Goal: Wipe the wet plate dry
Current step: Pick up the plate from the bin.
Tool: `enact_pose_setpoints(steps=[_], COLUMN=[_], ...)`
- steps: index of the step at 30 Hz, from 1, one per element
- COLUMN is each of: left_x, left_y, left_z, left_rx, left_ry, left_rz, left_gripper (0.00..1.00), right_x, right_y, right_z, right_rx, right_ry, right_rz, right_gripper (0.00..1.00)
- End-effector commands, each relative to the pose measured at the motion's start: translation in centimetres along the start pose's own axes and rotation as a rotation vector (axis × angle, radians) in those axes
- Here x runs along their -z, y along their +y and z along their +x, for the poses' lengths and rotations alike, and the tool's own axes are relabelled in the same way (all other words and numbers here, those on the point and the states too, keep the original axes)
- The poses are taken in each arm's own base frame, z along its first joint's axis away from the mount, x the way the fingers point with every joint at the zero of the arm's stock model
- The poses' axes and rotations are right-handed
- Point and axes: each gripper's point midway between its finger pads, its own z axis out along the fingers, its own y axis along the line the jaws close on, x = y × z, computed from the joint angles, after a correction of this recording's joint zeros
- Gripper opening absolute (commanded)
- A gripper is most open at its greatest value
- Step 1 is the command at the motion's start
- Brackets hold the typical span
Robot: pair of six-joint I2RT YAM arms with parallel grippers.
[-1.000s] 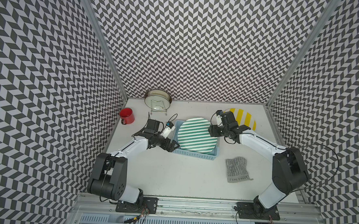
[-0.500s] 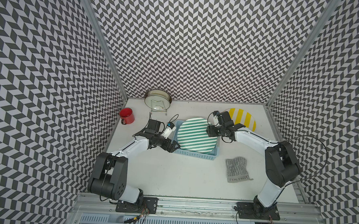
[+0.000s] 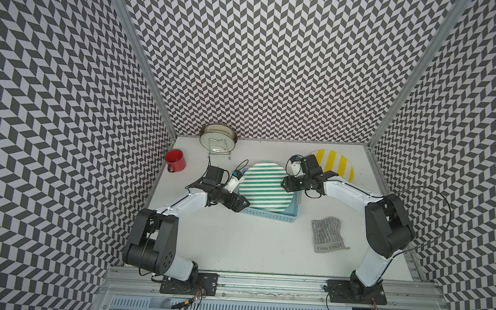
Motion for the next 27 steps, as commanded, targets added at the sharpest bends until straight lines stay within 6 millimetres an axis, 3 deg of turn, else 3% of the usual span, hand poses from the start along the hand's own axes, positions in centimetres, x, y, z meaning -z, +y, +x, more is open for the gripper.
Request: enact_pose_setpoints(steps=[1, 7, 12, 19, 27], left_x=[0.0, -0.1, -0.2, -0.3, 0.4], left_y=[-0.4, -0.5, -0.6, -0.8, -0.8], left_z=[-0.8, -0.7, -0.7, -0.8, -1.7], left_rx=[-0.018, -0.02, -0.021, -0.027, -0.037], left_ry=[-0.011, -0.009, -0.006, -0.006, -0.03], left_rz=[0.015, 0.017, 0.017, 0.016, -0.004], left_gripper=[0.98, 0.98, 0.98, 0.98, 0.98], right_x=[0.9, 2.2, 3.8, 4.6, 5.8], right_y=[2.7, 3.7, 5.6, 6.8, 5.5], right_z=[-0.7, -0.9, -0.8, -0.6, -2.7], right_rx=[0.011, -0.025, -0.019, -0.011, -0.062], right_ry=[-0.04, -0.077, -0.096, -0.094, -0.191], right_rz=[-0.163, -0.336, -0.508, -0.601, -0.527], right_gripper=[0.62, 0.55, 0.51, 0.46, 0.08])
